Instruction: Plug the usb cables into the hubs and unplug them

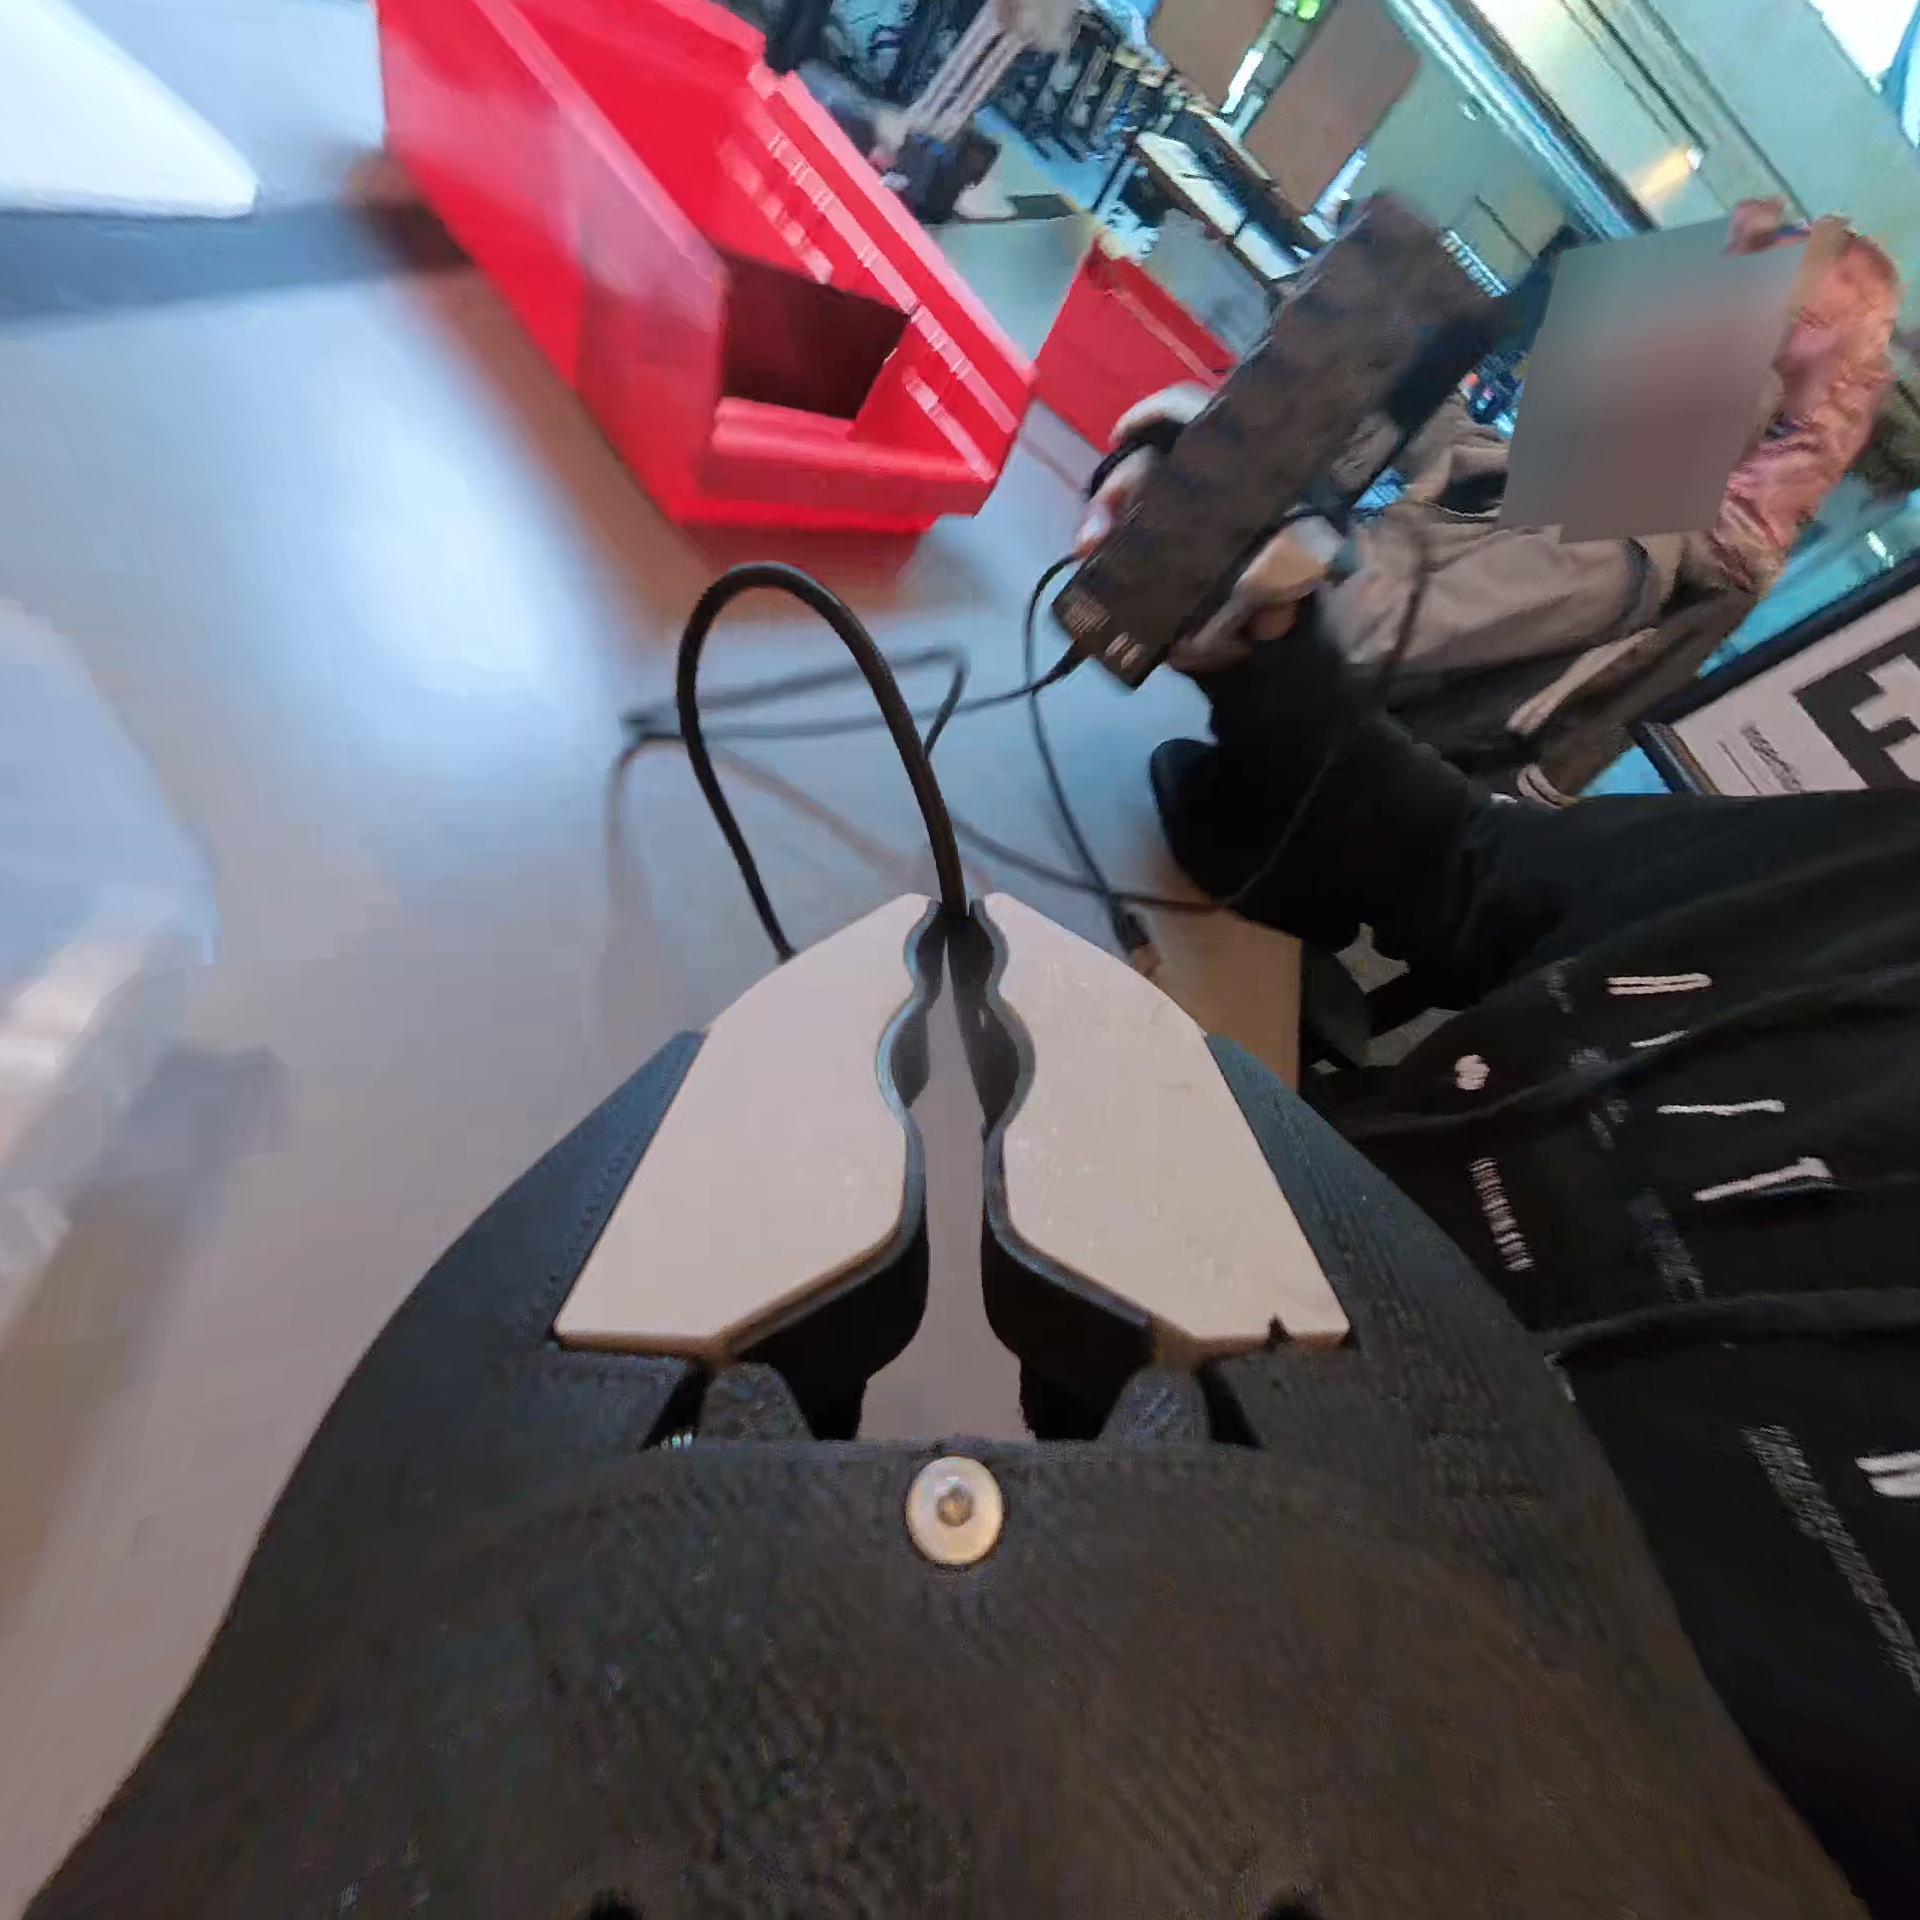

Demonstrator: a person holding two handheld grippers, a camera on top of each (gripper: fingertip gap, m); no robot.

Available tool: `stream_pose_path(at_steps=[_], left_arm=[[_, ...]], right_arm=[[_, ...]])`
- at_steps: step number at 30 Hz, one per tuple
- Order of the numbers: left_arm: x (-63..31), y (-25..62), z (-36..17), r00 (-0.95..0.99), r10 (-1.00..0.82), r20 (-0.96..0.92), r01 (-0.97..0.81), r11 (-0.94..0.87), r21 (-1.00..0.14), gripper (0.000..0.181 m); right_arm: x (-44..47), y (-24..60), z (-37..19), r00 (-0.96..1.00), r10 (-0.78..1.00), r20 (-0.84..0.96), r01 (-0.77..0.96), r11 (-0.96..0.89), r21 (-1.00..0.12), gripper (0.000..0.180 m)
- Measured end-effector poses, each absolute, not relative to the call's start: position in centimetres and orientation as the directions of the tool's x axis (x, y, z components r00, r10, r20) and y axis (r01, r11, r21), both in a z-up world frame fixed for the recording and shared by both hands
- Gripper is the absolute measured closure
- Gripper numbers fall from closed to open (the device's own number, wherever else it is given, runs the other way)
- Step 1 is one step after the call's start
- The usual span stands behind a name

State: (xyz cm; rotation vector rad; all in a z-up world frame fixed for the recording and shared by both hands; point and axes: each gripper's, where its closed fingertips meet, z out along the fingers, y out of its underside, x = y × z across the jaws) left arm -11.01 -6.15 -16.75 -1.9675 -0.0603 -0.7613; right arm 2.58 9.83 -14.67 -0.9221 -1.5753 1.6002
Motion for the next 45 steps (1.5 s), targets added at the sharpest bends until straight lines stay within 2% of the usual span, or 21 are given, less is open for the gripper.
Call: stream_pose_path(at_steps=[2, 4, 6, 9, 13, 15, 20, 22, 26, 29, 33, 34, 37, 41, 45], left_arm=[[-11.7, -6.8, -20.9, 0.800, -0.186, 0.570, 0.391, -0.558, -0.732, 0.177], [-12.1, -8.1, -23.8, 0.838, -0.147, 0.526, 0.330, -0.632, -0.702, 0.176], [-12.6, -9.4, -25.3, 0.911, -0.150, 0.385, 0.173, -0.706, -0.687, 0.166], [-14.0, -10.0, -24.7, 0.974, -0.205, 0.093, -0.093, -0.743, -0.662, 0.160], [-13.3, -8.4, -23.2, 0.915, -0.390, -0.102, -0.370, -0.711, -0.598, 0.158], [-12.7, -7.2, -24.2, 0.848, -0.504, -0.164, -0.508, -0.685, -0.522, 0.153], [-11.9, -5.1, -29.0, 0.684, -0.718, -0.127, -0.713, -0.621, -0.327, 0.145], [-11.6, -4.7, -30.0, 0.638, -0.765, -0.091, -0.749, -0.589, -0.304, 0.142], [-10.5, -4.4, -30.4, 0.563, -0.826, -0.041, -0.795, -0.527, -0.301, 0.146], [-9.5, -4.4, -30.4, 0.545, -0.838, 0.004, -0.793, -0.517, -0.322, 0.163], [-8.2, -3.8, -30.4, 0.622, -0.783, 0.031, -0.720, -0.587, -0.370, 0.168], [-7.7, -3.8, -30.4, 0.641, -0.767, 0.038, -0.696, -0.601, -0.392, 0.173], [-5.2, -4.2, -29.0, 0.689, -0.713, 0.128, -0.578, -0.647, -0.497, 0.174], [-2.3, -4.6, -24.8, 0.715, -0.664, 0.220, -0.402, -0.648, -0.647, 0.174], [-0.5, -4.8, -19.5, 0.712, -0.645, 0.280, -0.258, -0.610, -0.750, 0.174]], right_arm=[[2.7, 10.4, -14.6, -0.490, 0.871, -0.019, -0.002, -0.023, -1.000, 0.116], [2.7, 10.6, -14.6, -0.488, 0.873, -0.028, -0.003, -0.034, -0.999, 0.116], [2.7, 10.7, -14.6, -0.491, 0.871, -0.035, -0.002, -0.041, -0.999, 0.116], [2.6, 10.6, -14.7, -0.499, 0.866, -0.042, 0.002, -0.047, -0.999, 0.116], [2.5, 10.5, -15.0, -0.504, 0.863, -0.047, 0.011, -0.048, -0.999, 0.116], [2.5, 10.4, -15.1, -0.505, 0.862, -0.049, 0.015, -0.048, -0.999, 0.116], [2.5, 10.3, -15.5, -0.510, 0.859, -0.052, 0.025, -0.045, -0.999, 0.116], [2.5, 10.3, -15.5, -0.510, 0.859, -0.049, 0.027, -0.041, -0.999, 0.116], [2.5, 10.5, -15.6, -0.514, 0.856, -0.058, 0.030, -0.049, -0.998, 0.116], [2.6, 10.6, -15.8, -0.528, 0.847, -0.068, 0.028, -0.063, -0.998, 0.116], [3.2, 9.8, -15.4, -0.585, 0.809, -0.054, -0.011, -0.074, -0.997, 0.116], [3.4, 9.6, -15.3, -0.597, 0.801, -0.048, -0.019, -0.073, -0.997, 0.116], [3.7, 9.1, -15.3, -0.622, 0.782, -0.038, -0.023, -0.066, -0.998, 0.116], [3.6, 8.5, -15.8, -0.639, 0.768, -0.040, -0.002, -0.053, -0.999, 0.116], [3.3, 8.1, -16.4, -0.638, 0.769, -0.028, 0.020, -0.019, -1.000, 0.116]])
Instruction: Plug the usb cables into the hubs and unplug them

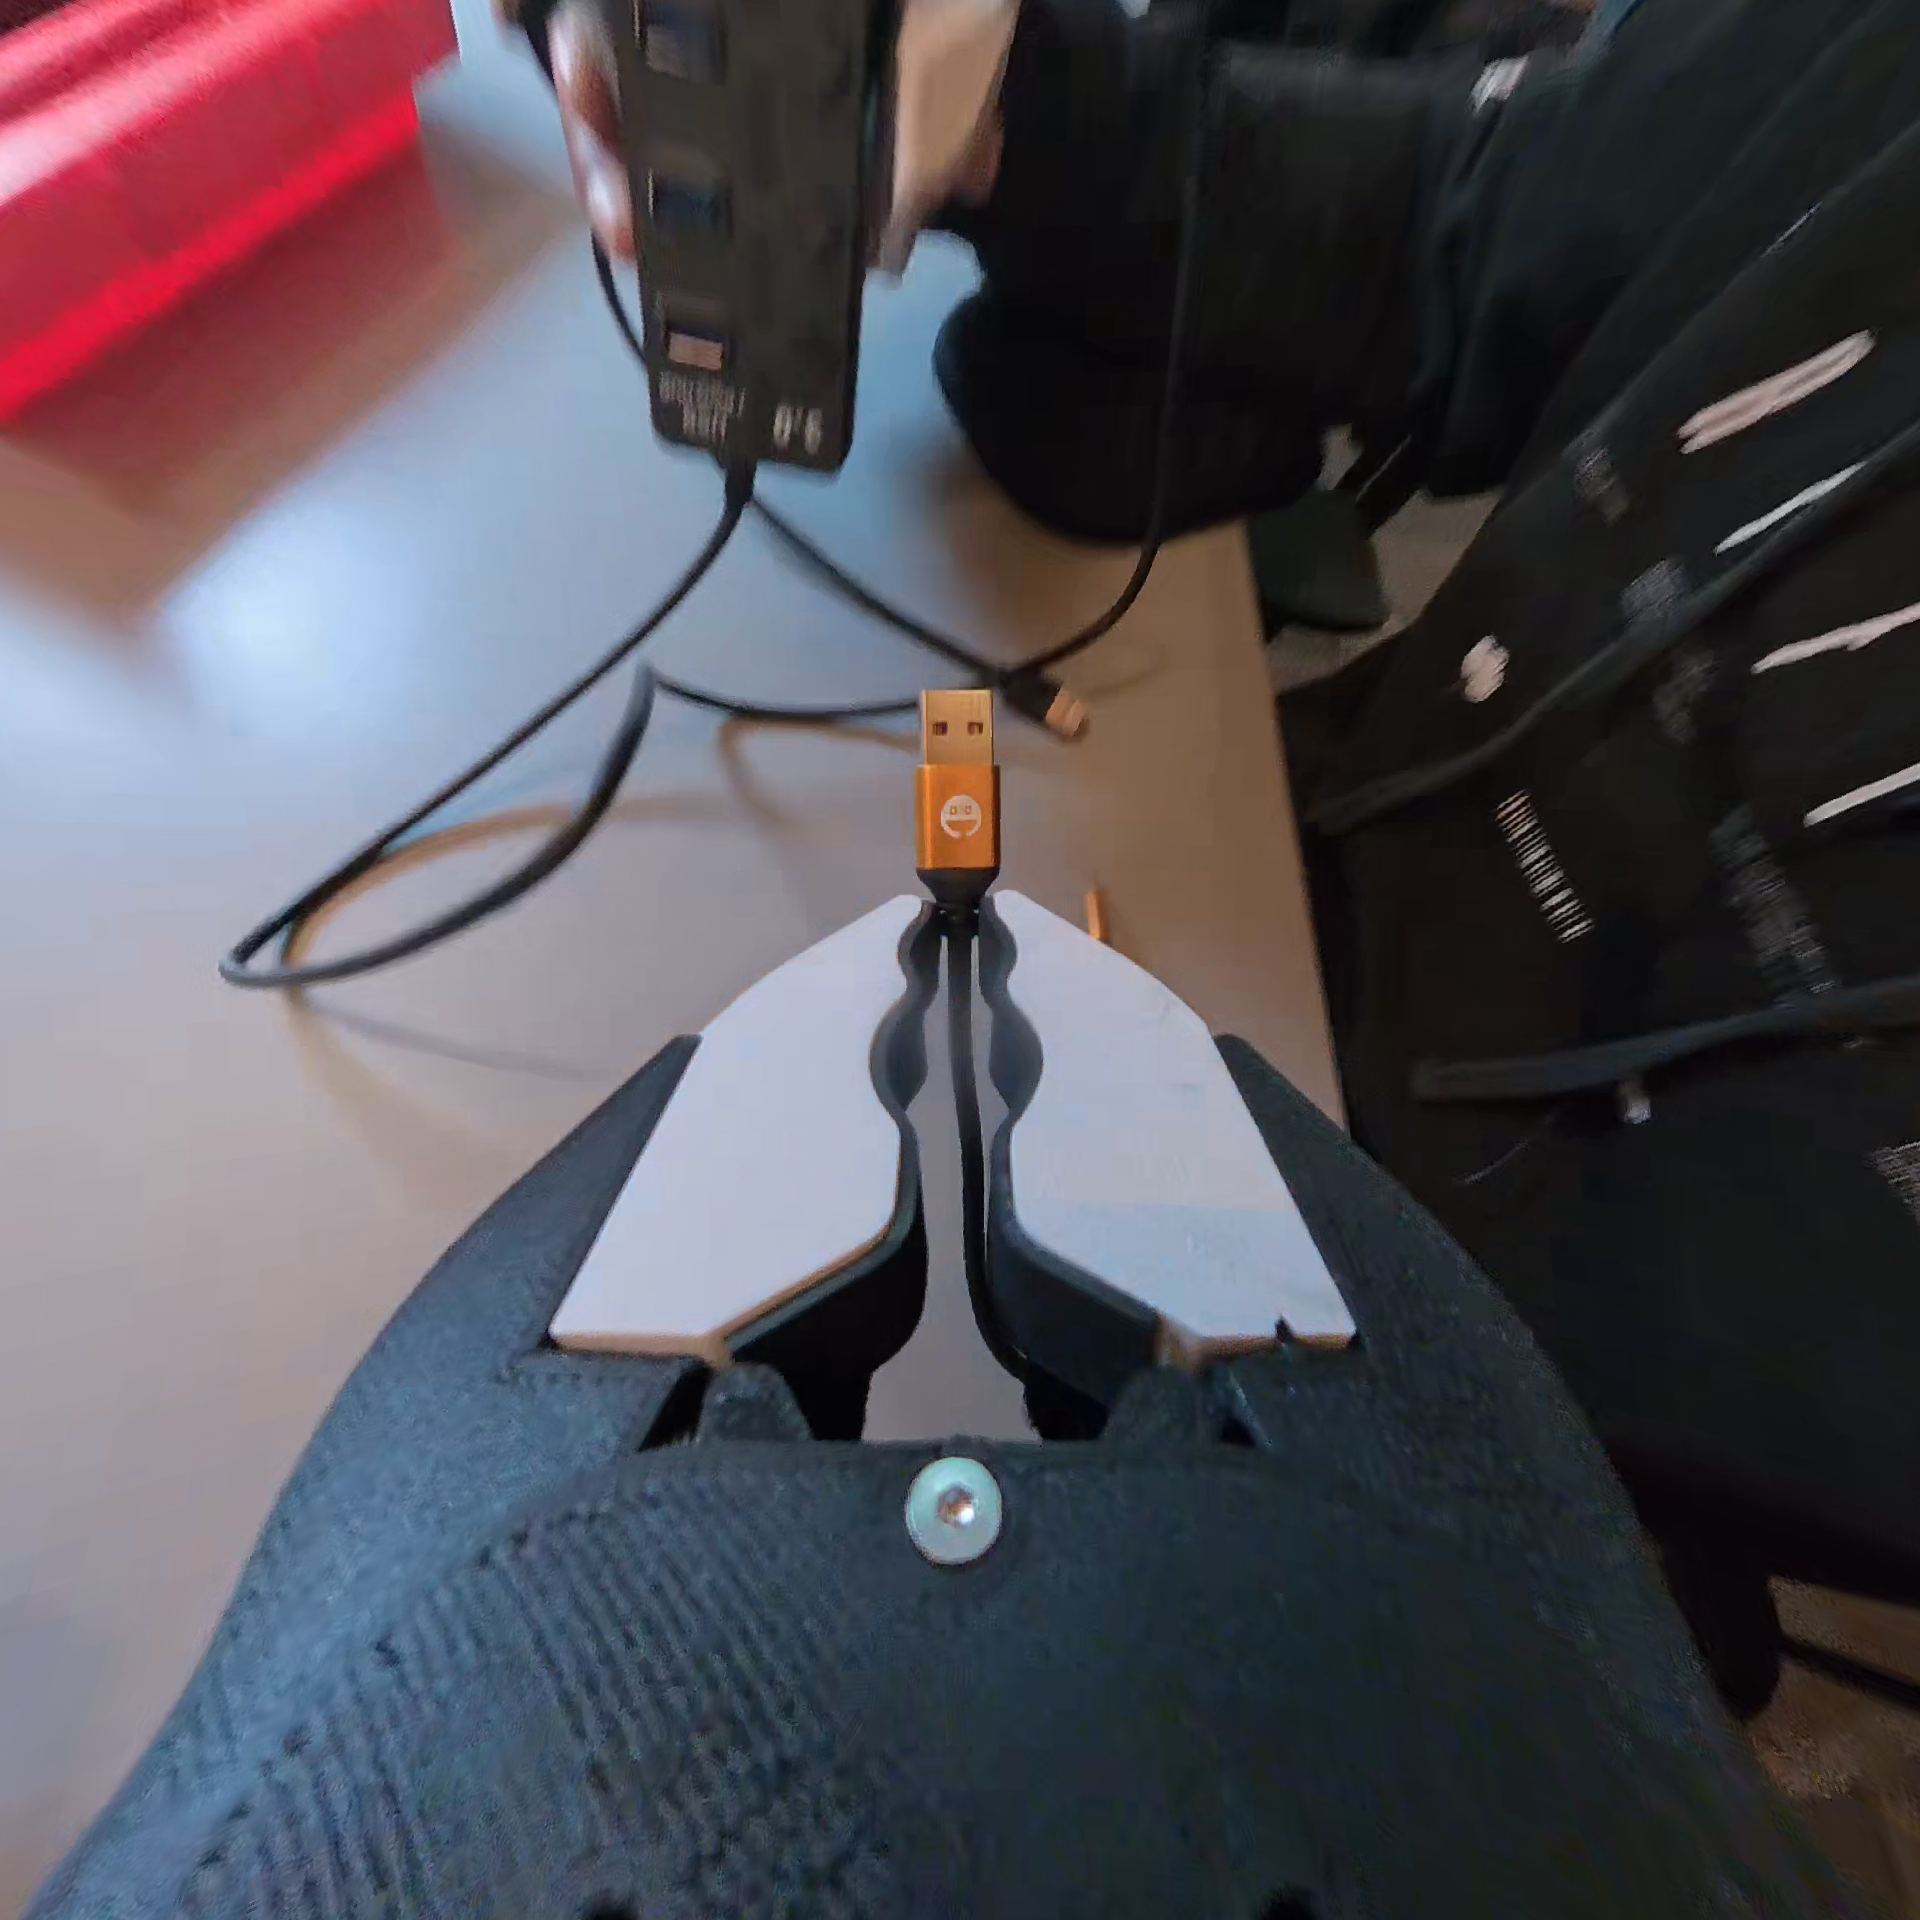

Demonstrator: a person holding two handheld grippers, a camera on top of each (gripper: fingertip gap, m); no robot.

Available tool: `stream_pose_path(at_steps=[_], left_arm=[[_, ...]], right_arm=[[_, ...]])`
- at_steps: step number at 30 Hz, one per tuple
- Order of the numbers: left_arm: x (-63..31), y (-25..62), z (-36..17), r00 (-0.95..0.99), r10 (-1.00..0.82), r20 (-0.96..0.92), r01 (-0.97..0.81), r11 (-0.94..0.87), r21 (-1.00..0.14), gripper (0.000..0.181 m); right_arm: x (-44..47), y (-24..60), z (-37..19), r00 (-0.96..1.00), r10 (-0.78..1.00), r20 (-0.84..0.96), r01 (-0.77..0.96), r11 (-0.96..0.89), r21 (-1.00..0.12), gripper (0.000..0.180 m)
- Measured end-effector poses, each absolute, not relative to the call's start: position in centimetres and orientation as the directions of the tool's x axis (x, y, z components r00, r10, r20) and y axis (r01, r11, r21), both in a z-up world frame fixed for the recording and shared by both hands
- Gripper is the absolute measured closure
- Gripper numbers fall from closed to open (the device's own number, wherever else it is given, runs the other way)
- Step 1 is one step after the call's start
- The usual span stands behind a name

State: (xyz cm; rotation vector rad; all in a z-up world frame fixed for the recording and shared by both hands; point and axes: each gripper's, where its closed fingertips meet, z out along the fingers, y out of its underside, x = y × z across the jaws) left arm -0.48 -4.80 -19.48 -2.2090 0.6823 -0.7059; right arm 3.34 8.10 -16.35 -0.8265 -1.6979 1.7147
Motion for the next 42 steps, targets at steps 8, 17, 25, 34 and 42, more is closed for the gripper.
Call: stream_pose_path(at_steps=[8, 17, 25, 34, 42], left_arm=[[1.6, -2.3, -16.3, 0.718, -0.616, 0.324, -0.198, -0.627, -0.753, 0.174], [0.3, 0.9, -14.4, 0.764, -0.582, 0.279, -0.108, -0.541, -0.834, 0.174], [-3.7, -1.7, -12.0, 0.853, -0.409, -0.323, -0.484, -0.390, -0.784, 0.174], [3.6, -7.5, -26.0, 0.739, -0.654, 0.158, -0.388, -0.606, -0.695, 0.167], [7.0, -7.1, -28.7, 0.616, -0.756, 0.220, -0.558, -0.616, -0.556, 0.157]], right_arm=[[3.3, 6.1, -17.4, -0.659, 0.751, 0.042, 0.040, 0.090, -0.995, 0.116], [2.8, 7.0, -17.5, -0.599, 0.798, 0.072, 0.045, 0.123, -0.991, 0.116], [2.2, 10.5, -16.4, -0.459, 0.884, 0.090, 0.020, 0.112, -0.994, 0.116], [1.9, 11.2, -16.7, -0.438, 0.897, 0.060, 0.035, 0.084, -0.996, 0.116], [1.9, 10.9, -17.0, -0.443, 0.894, 0.068, 0.045, 0.098, -0.994, 0.116]])
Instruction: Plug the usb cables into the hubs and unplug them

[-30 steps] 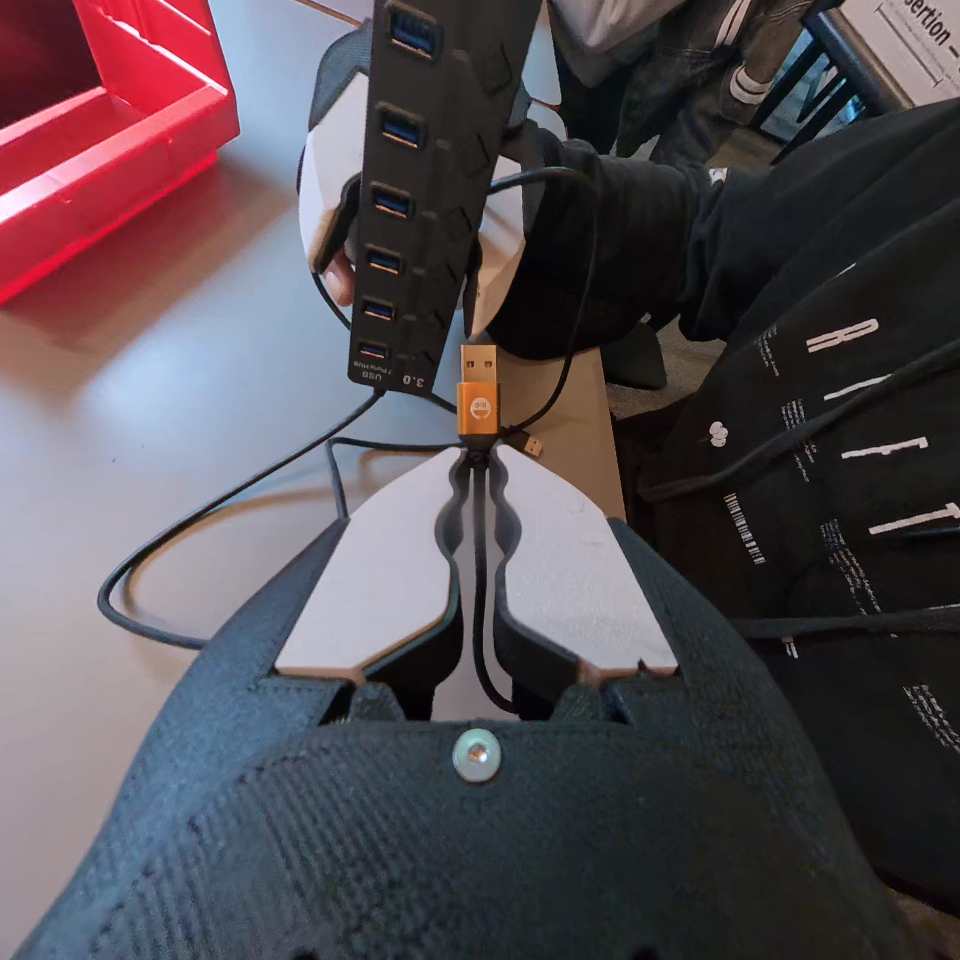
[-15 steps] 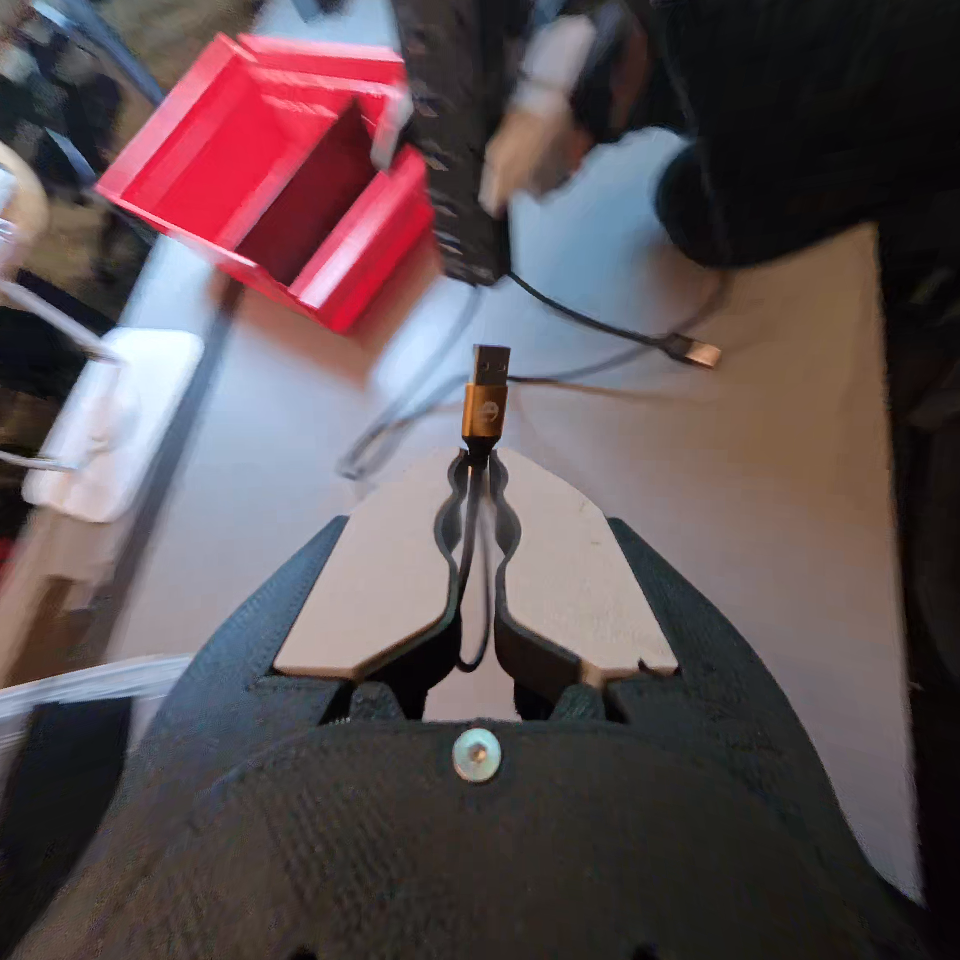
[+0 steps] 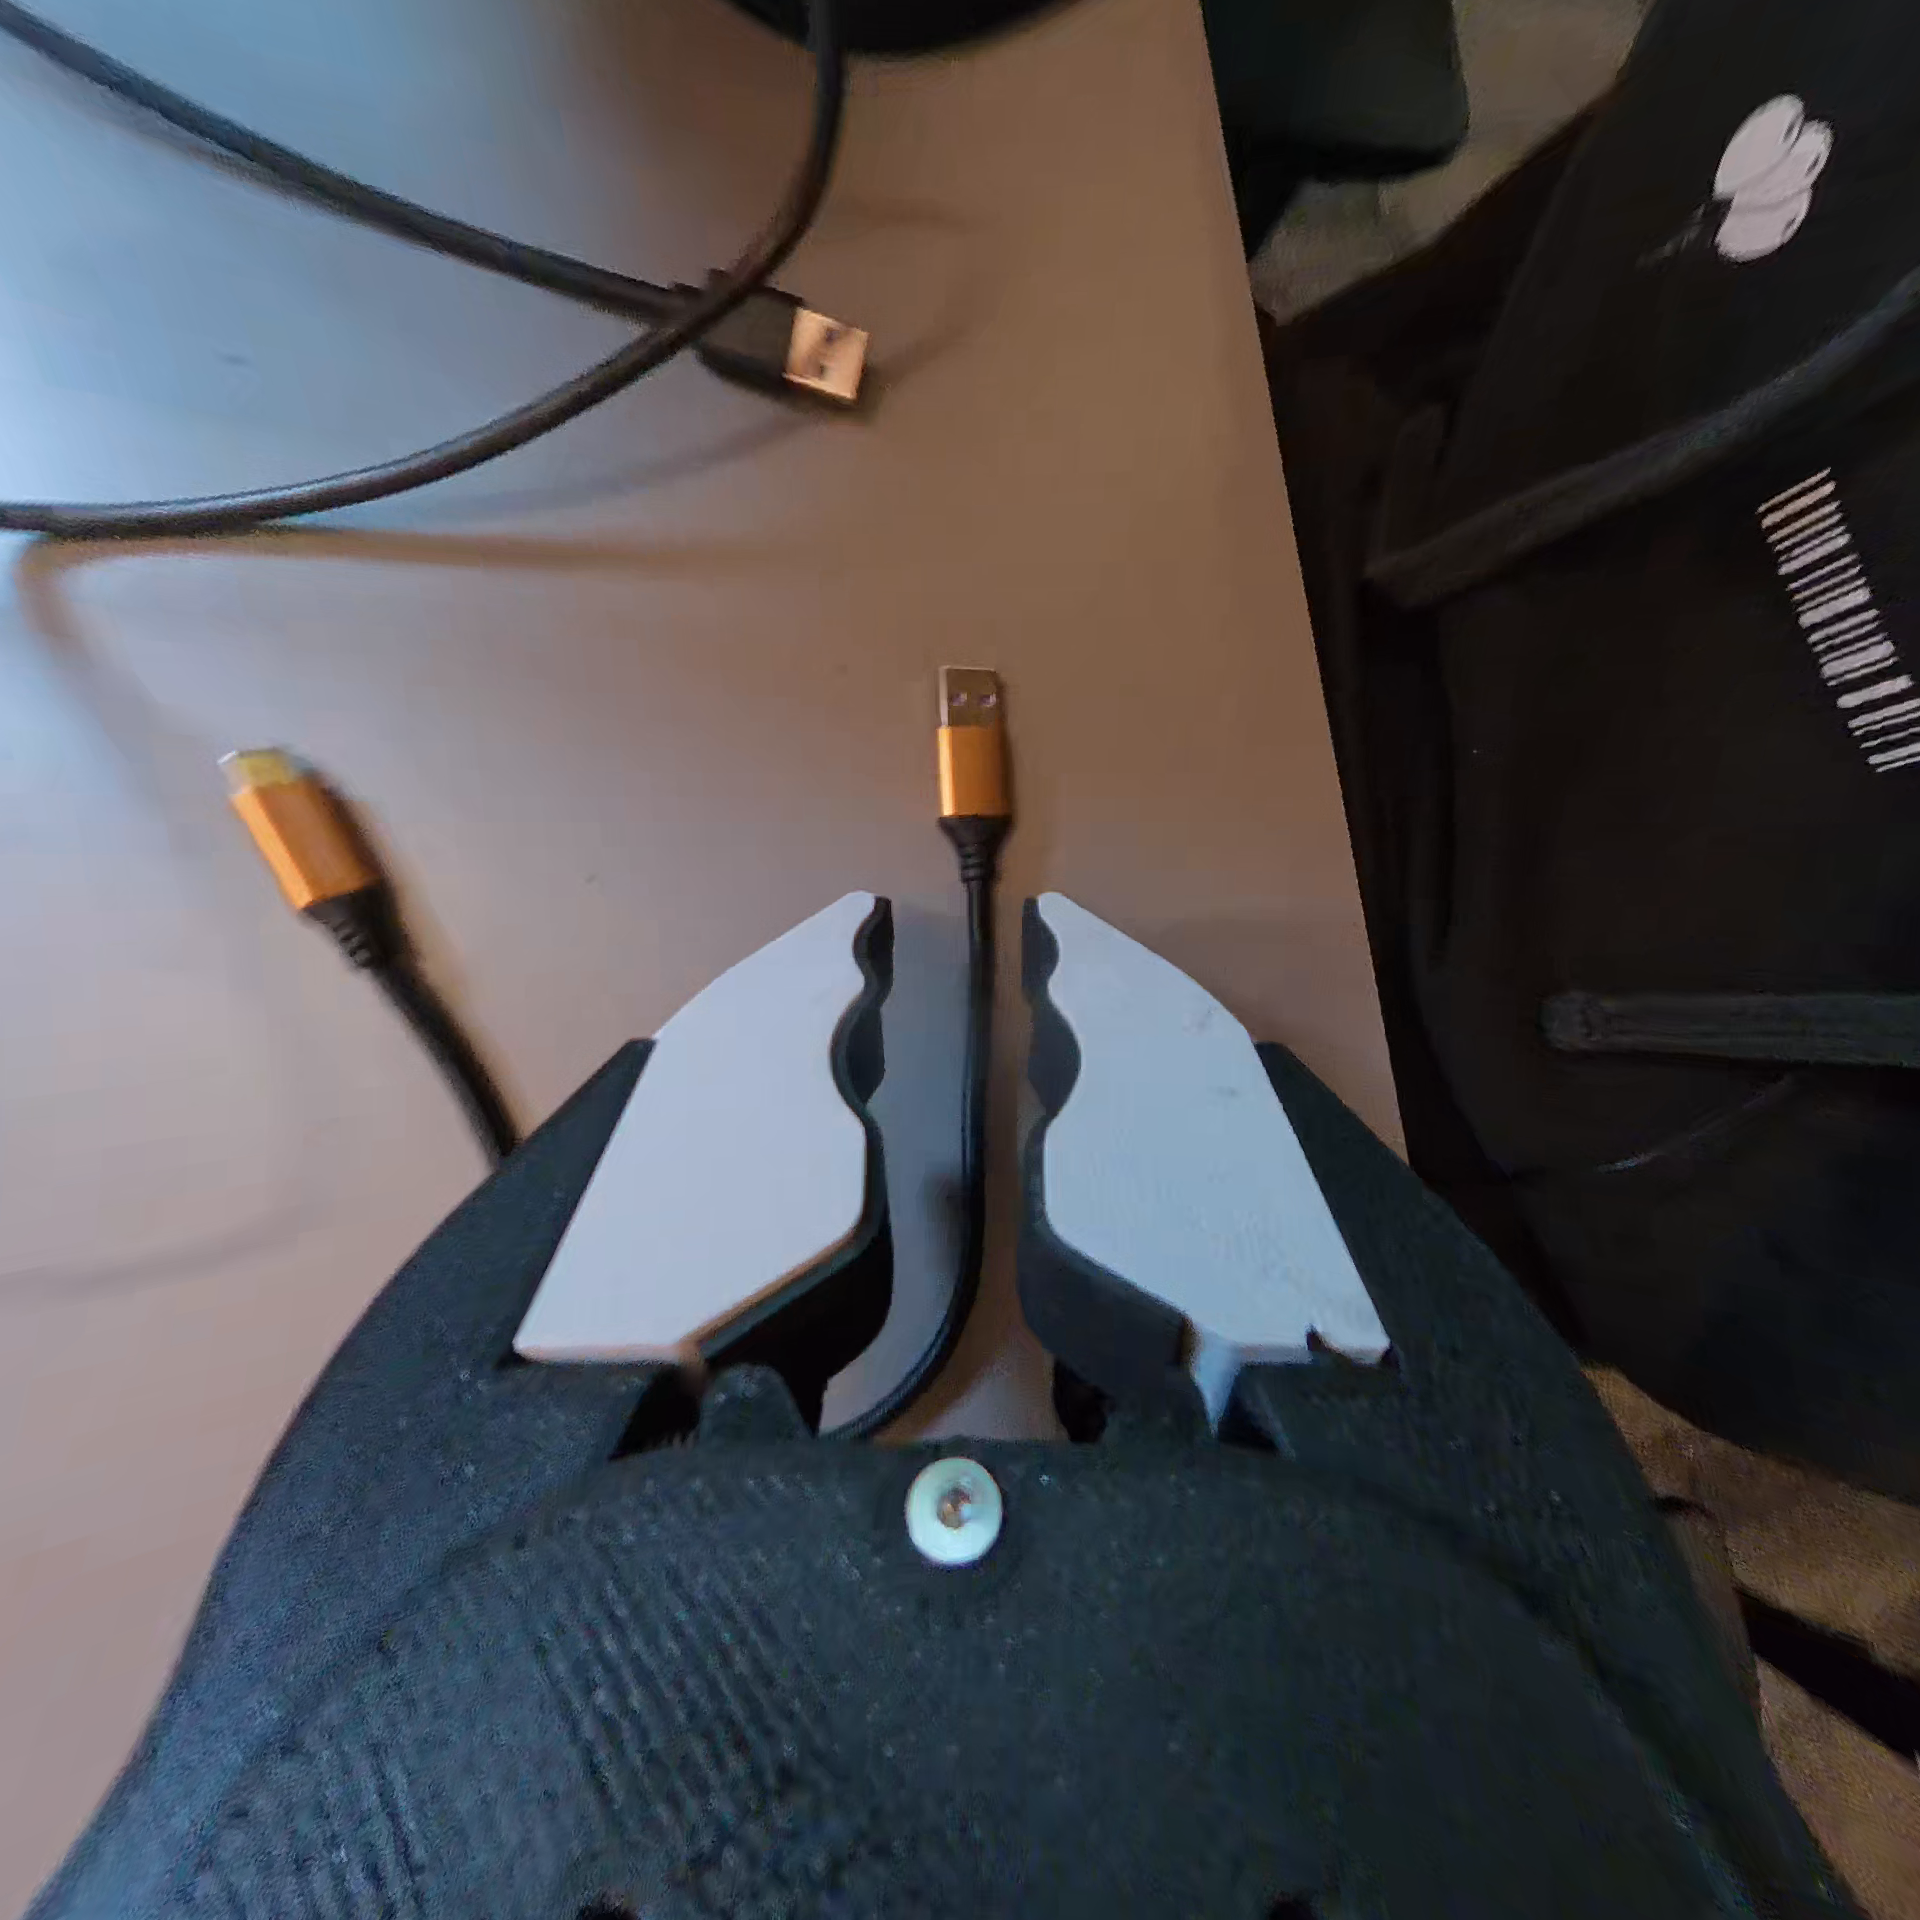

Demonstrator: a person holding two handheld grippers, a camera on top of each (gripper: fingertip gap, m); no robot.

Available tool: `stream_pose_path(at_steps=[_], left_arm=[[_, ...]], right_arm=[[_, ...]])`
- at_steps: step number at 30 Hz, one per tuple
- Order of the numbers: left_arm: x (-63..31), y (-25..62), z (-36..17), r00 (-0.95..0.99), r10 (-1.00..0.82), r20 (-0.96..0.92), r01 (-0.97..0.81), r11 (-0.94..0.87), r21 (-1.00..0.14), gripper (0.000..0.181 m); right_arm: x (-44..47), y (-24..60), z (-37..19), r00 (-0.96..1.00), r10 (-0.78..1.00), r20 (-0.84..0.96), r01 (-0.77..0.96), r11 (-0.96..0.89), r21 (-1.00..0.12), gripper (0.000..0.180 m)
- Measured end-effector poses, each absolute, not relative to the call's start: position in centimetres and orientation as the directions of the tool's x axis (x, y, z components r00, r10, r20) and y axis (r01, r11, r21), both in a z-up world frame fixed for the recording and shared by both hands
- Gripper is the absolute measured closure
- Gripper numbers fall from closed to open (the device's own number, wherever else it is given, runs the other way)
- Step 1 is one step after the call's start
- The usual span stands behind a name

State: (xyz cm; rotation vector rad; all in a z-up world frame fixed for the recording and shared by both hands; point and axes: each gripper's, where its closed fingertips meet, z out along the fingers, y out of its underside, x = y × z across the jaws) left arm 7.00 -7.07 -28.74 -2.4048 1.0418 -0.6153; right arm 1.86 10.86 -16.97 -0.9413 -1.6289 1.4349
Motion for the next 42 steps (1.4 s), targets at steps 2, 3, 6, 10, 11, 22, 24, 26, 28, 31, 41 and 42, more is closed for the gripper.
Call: stream_pose_path(at_steps=[2, 3, 6, 10, 11, 22, 24, 26, 28, 31, 41, 42], left_arm=[[7.8, -7.1, -29.6, 0.586, -0.784, 0.205, -0.615, -0.595, -0.518, 0.155], [8.0, -7.0, -29.9, 0.582, -0.790, 0.190, -0.630, -0.587, -0.509, 0.155], [8.0, -6.3, -30.2, 0.606, -0.786, 0.122, -0.639, -0.572, -0.514, 0.165], [8.1, -5.5, -30.3, 0.623, -0.782, 0.000, -0.646, -0.515, -0.563, 0.172], [7.8, -5.3, -30.2, 0.636, -0.771, -0.026, -0.641, -0.509, -0.574, 0.173], [2.0, -4.6, -17.5, 0.773, -0.612, 0.165, -0.253, -0.536, -0.805, 0.174], [1.3, -4.2, -16.4, 0.786, -0.593, 0.172, -0.264, -0.574, -0.775, 0.173], [1.1, -3.5, -16.1, 0.792, -0.587, 0.167, -0.304, -0.617, -0.726, 0.174], [1.3, -2.6, -16.5, 0.790, -0.589, 0.170, -0.345, -0.656, -0.671, 0.174], [2.4, -1.3, -17.0, 0.763, -0.612, 0.205, -0.391, -0.691, -0.608, 0.174], [3.2, 1.1, -16.7, 0.744, -0.630, 0.223, -0.444, -0.715, -0.540, 0.174], [3.2, 1.1, -16.7, 0.741, -0.634, 0.223, -0.450, -0.714, -0.536, 0.174]], right_arm=[[1.9, 10.8, -17.1, -0.443, 0.893, 0.073, 0.048, 0.105, -0.993, 0.116], [1.9, 10.8, -17.1, -0.443, 0.893, 0.076, 0.048, 0.109, -0.993, 0.116], [2.0, 10.8, -16.9, -0.445, 0.892, 0.081, 0.043, 0.112, -0.993, 0.116], [2.2, 10.5, -16.8, -0.463, 0.882, 0.086, 0.035, 0.115, -0.993, 0.116], [2.3, 10.4, -16.9, -0.470, 0.878, 0.090, 0.036, 0.121, -0.992, 0.116], [3.3, 6.2, -16.9, -0.590, 0.784, 0.192, -0.003, 0.235, -0.972, 0.116], [3.5, 4.9, -17.2, -0.625, 0.752, 0.208, -0.001, 0.266, -0.964, 0.116], [3.7, 3.6, -17.8, -0.665, 0.717, 0.208, 0.010, 0.287, -0.958, 0.117], [3.9, 2.7, -18.6, -0.700, 0.686, 0.200, 0.031, 0.308, -0.951, 0.117], [3.9, 1.9, -19.4, -0.726, 0.660, 0.193, 0.046, 0.328, -0.944, 0.116], [4.1, 1.9, -19.7, -0.741, 0.647, 0.180, 0.056, 0.326, -0.944, 0.116], [4.0, 1.8, -19.8, -0.740, 0.647, 0.184, 0.059, 0.335, -0.941, 0.116]])
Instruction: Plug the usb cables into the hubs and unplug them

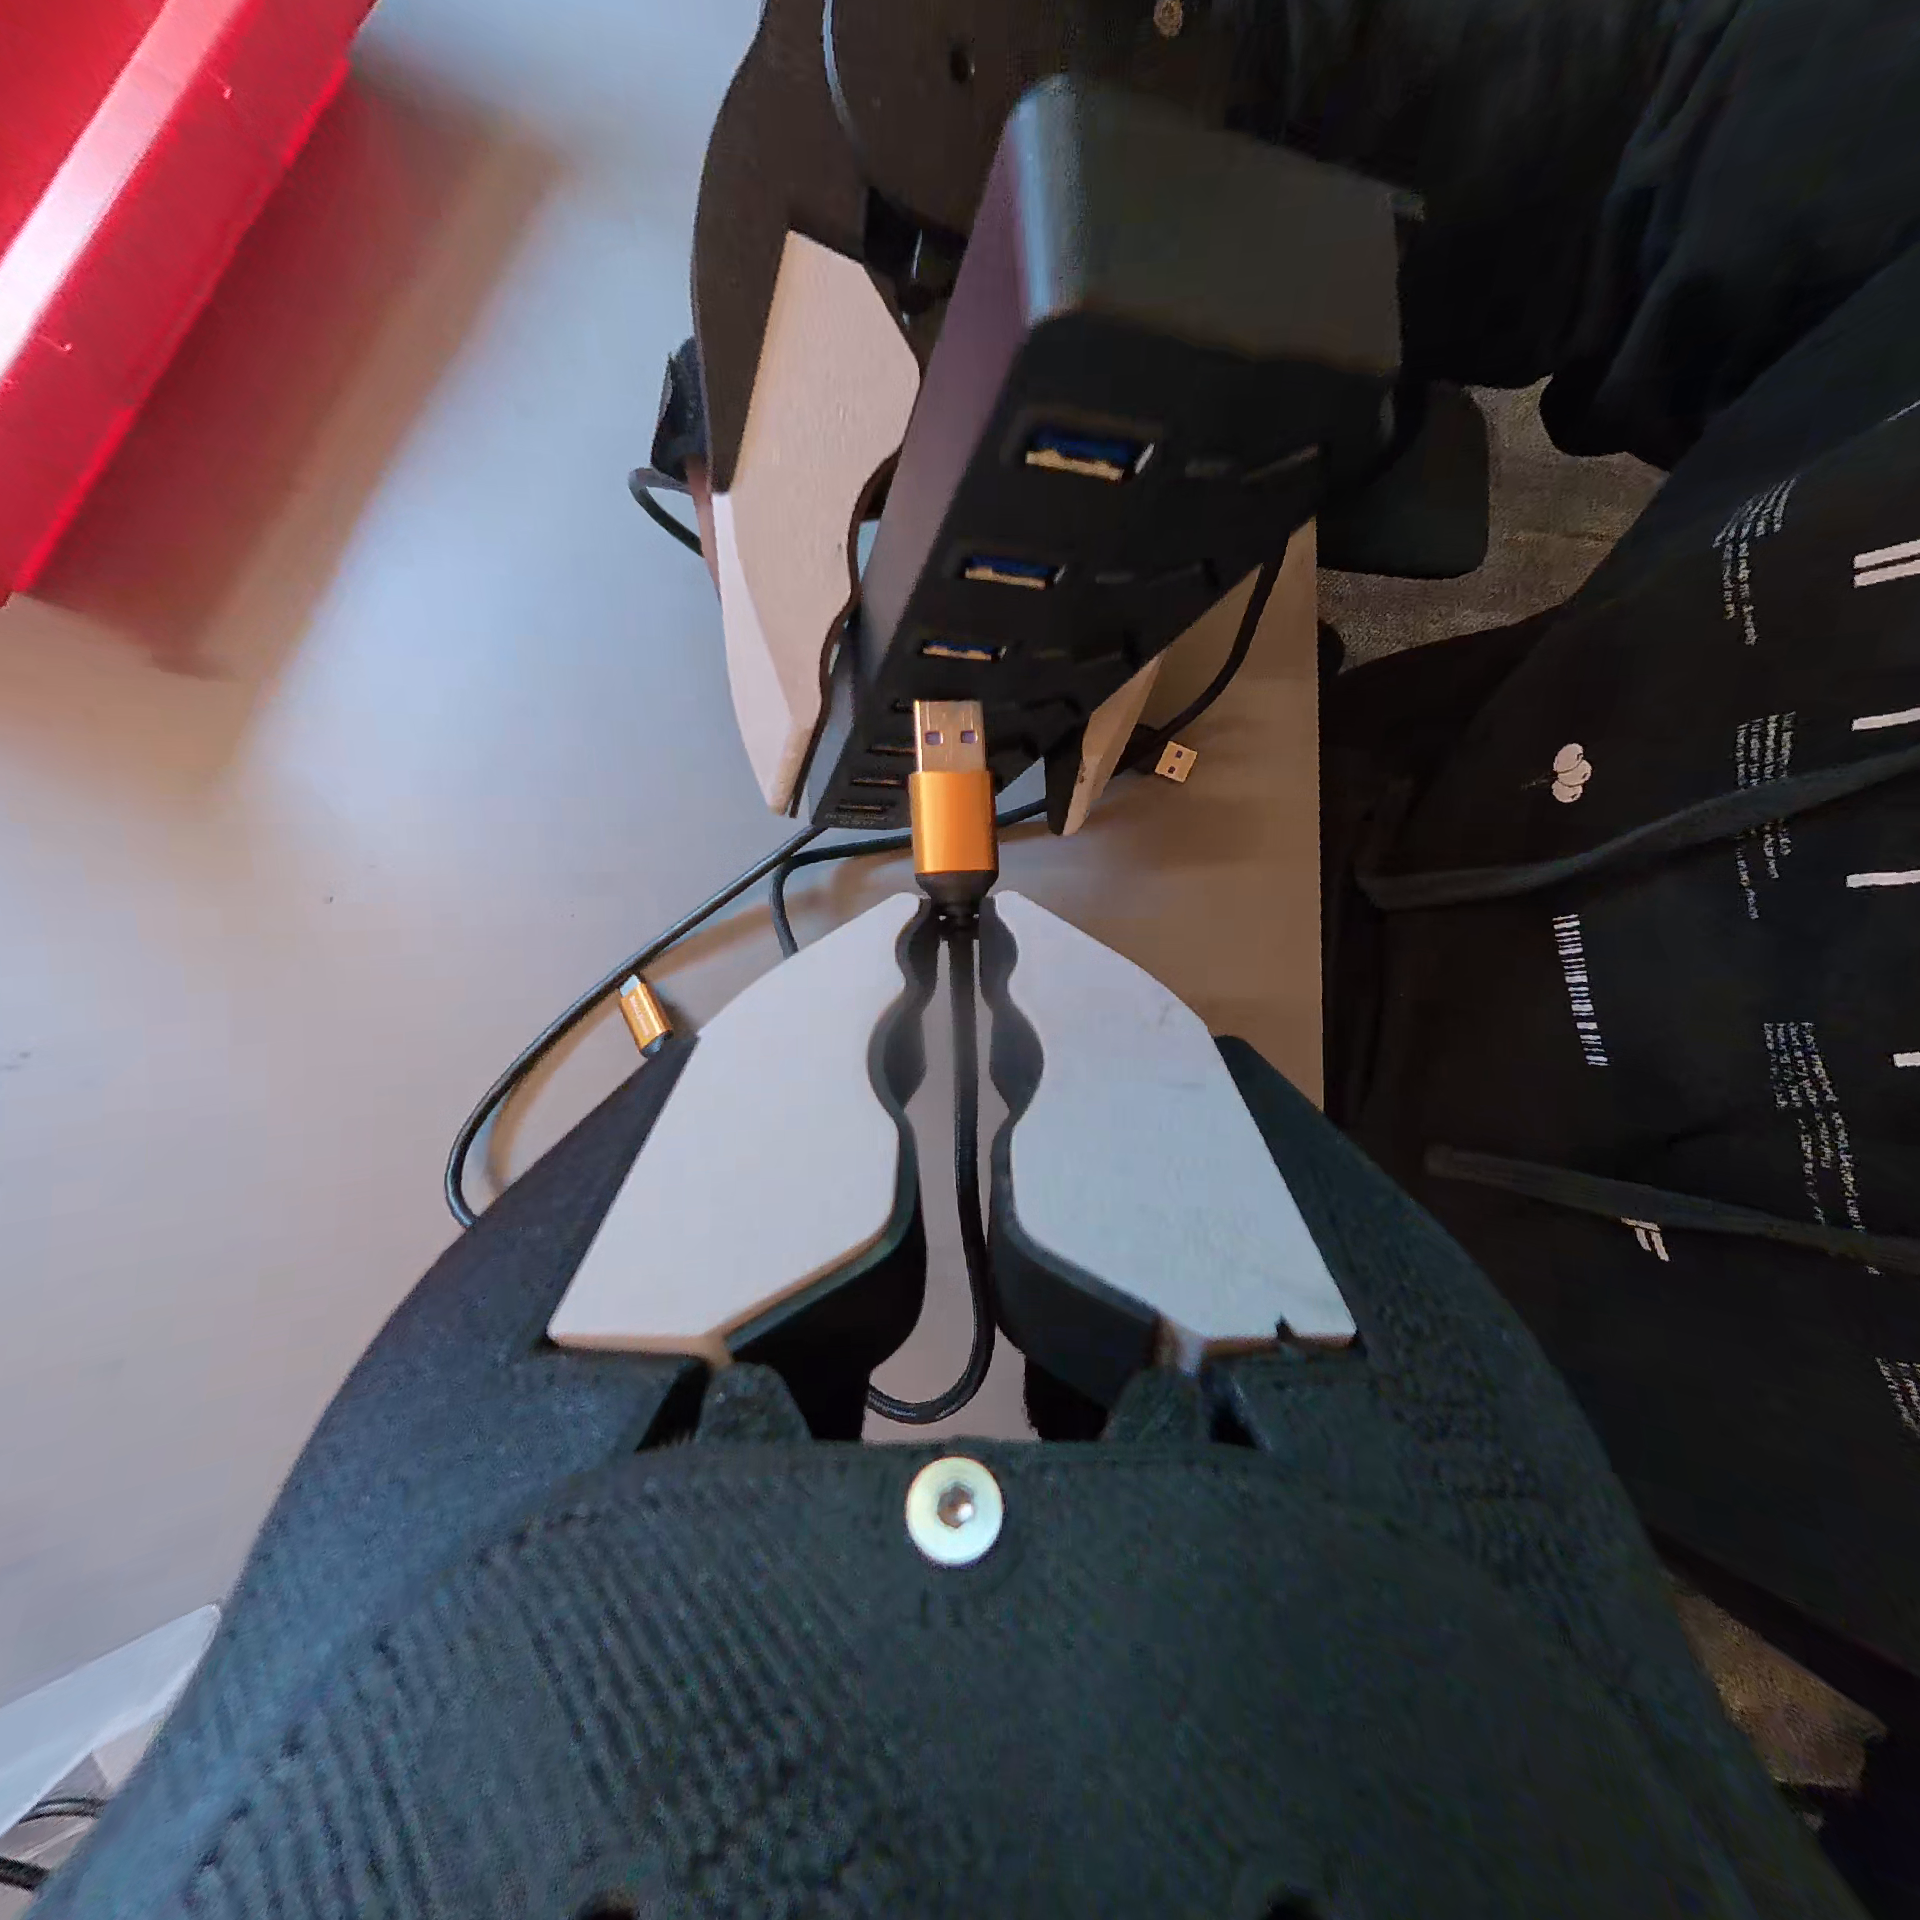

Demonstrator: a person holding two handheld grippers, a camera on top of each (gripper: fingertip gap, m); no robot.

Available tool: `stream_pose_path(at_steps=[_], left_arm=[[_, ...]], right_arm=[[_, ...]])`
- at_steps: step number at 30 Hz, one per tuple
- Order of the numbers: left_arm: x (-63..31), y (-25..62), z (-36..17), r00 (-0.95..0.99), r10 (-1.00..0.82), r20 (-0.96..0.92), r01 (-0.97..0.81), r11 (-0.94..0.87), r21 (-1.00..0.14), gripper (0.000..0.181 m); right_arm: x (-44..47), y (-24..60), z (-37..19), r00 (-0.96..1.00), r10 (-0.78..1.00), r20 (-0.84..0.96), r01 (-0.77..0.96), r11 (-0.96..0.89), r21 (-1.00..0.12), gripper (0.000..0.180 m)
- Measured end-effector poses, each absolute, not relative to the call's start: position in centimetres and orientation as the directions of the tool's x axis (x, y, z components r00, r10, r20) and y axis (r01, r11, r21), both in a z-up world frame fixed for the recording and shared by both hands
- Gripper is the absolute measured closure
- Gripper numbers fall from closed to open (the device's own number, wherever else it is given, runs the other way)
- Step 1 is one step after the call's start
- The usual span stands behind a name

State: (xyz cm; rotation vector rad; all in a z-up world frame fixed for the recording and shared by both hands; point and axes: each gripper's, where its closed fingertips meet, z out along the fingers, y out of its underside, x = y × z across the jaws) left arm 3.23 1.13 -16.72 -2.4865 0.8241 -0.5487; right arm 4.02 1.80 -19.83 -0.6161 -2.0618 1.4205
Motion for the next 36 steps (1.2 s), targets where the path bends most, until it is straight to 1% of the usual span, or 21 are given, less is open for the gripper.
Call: stream_pose_path(at_steps=[8, 12, 14, 18, 25, 28, 29, 30, 34, 36], left_arm=[[3.1, 1.0, -17.8, 0.739, -0.644, 0.198, -0.507, -0.725, -0.466, 0.174], [3.2, 1.0, -17.8, 0.738, -0.649, 0.185, -0.514, -0.718, -0.470, 0.174], [2.9, 1.3, -17.7, 0.747, -0.649, 0.145, -0.525, -0.709, -0.471, 0.174], [2.7, 1.1, -18.1, 0.735, -0.676, 0.052, -0.598, -0.684, -0.418, 0.174], [3.1, 1.0, -18.2, 0.717, -0.697, 0.002, -0.641, -0.662, -0.389, 0.174], [3.3, 1.3, -17.8, 0.720, -0.694, 0.012, -0.626, -0.658, -0.419, 0.174], [3.5, 1.5, -17.6, 0.721, -0.692, 0.026, -0.611, -0.653, -0.447, 0.174], [3.9, 1.7, -17.3, 0.723, -0.688, 0.060, -0.582, -0.654, -0.483, 0.174], [4.3, 1.7, -17.7, 0.724, -0.677, 0.131, -0.525, -0.664, -0.532, 0.174], [4.7, 2.0, -17.0, 0.721, -0.665, 0.197, -0.454, -0.667, -0.591, 0.174]], right_arm=[[4.0, 1.7, -19.9, -0.738, 0.646, 0.193, 0.056, 0.345, -0.937, 0.117], [4.1, 1.8, -19.9, -0.736, 0.647, 0.202, 0.057, 0.356, -0.933, 0.116], [4.1, 1.8, -20.0, -0.736, 0.646, 0.204, 0.063, 0.365, -0.929, 0.117], [4.1, 1.6, -20.4, -0.735, 0.643, 0.214, 0.079, 0.395, -0.915, 0.116], [4.1, 1.7, -20.7, -0.732, 0.645, 0.221, 0.097, 0.420, -0.902, 0.116], [4.2, 1.9, -20.8, -0.729, 0.649, 0.218, 0.108, 0.423, -0.899, 0.117], [4.2, 1.9, -20.7, -0.728, 0.650, 0.219, 0.109, 0.425, -0.899, 0.117], [4.2, 1.8, -20.7, -0.727, 0.651, 0.218, 0.111, 0.425, -0.898, 0.117], [4.2, 2.1, -21.9, -0.726, 0.650, 0.226, 0.157, 0.477, -0.865, 0.117], [4.0, 2.1, -22.3, -0.724, 0.653, 0.220, 0.169, 0.478, -0.862, 0.117]])
